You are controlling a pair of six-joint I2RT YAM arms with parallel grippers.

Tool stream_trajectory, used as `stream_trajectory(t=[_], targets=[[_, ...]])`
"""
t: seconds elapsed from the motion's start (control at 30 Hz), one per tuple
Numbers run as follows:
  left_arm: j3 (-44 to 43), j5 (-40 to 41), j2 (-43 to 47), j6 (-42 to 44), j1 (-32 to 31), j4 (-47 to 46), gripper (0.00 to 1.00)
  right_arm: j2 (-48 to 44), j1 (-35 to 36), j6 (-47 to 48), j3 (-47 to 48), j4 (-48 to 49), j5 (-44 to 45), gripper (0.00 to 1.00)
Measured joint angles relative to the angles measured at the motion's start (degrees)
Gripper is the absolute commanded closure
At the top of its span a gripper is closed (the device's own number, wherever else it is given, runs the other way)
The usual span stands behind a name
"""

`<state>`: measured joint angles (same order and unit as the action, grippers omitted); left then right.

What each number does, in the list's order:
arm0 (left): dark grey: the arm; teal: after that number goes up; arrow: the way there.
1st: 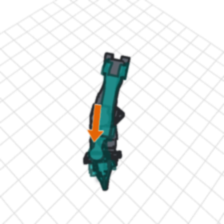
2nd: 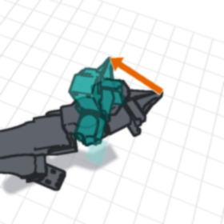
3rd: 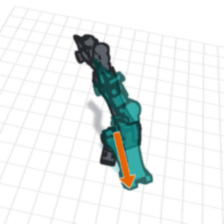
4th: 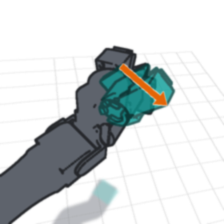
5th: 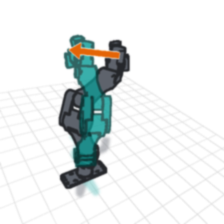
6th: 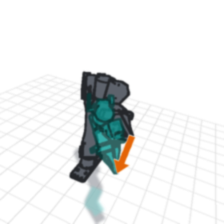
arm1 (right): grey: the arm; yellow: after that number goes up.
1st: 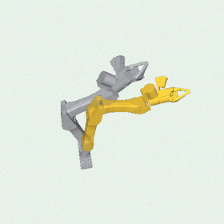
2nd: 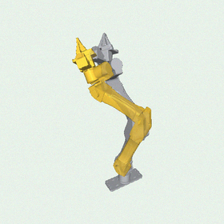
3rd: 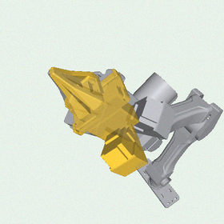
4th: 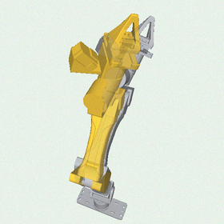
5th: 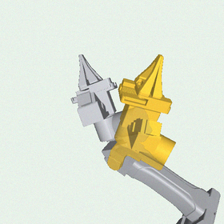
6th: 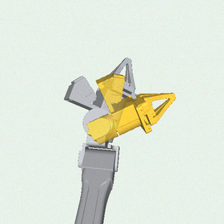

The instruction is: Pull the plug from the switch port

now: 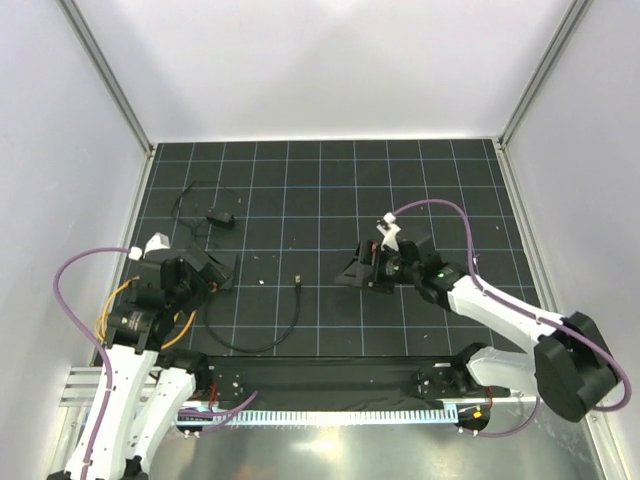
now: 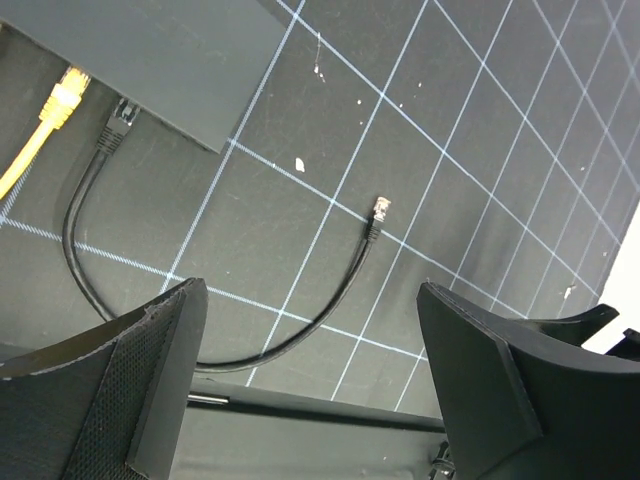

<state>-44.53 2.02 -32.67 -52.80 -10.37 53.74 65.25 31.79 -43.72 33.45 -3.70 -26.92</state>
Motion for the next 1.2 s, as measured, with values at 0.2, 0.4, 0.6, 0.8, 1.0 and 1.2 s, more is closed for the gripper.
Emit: stream_trajectory(t=[0.2, 0.4, 0.6, 0.8, 1.0, 1.2], targets=[[-3.89, 0.50, -8.13, 2.34, 0.00, 0.76, 0.15, 7.98, 9.62, -0.28, 5.97, 0.92, 8.55, 0.00], [-10.21, 5.16, -19.96, 4.90, 0.02, 2.12, 0.16, 15.85, 19.67, 0.74, 21.59, -6.88, 20.63, 0.00], [-13.62, 10.73, -27.41, 6.27, 1.44, 4.22, 0.16, 20.90, 18.53, 0.00, 27.47, -6.60, 17.07, 0.01], [-14.40, 11.04, -31.95, 8.90, 9.84, 3.82, 0.18, 24.48, 17.79, -0.79, 24.22, -4.15, 13.29, 0.02], [-12.81, 5.14, -35.36, 12.24, 22.69, -0.50, 0.22, 25.55, 22.71, 3.58, 26.99, -6.91, 15.43, 0.01], [-11.34, -0.44, -41.66, 15.52, 28.65, -4.24, 0.22, 25.94, 24.09, 8.39, 27.56, -7.15, 15.15, 0.02]])
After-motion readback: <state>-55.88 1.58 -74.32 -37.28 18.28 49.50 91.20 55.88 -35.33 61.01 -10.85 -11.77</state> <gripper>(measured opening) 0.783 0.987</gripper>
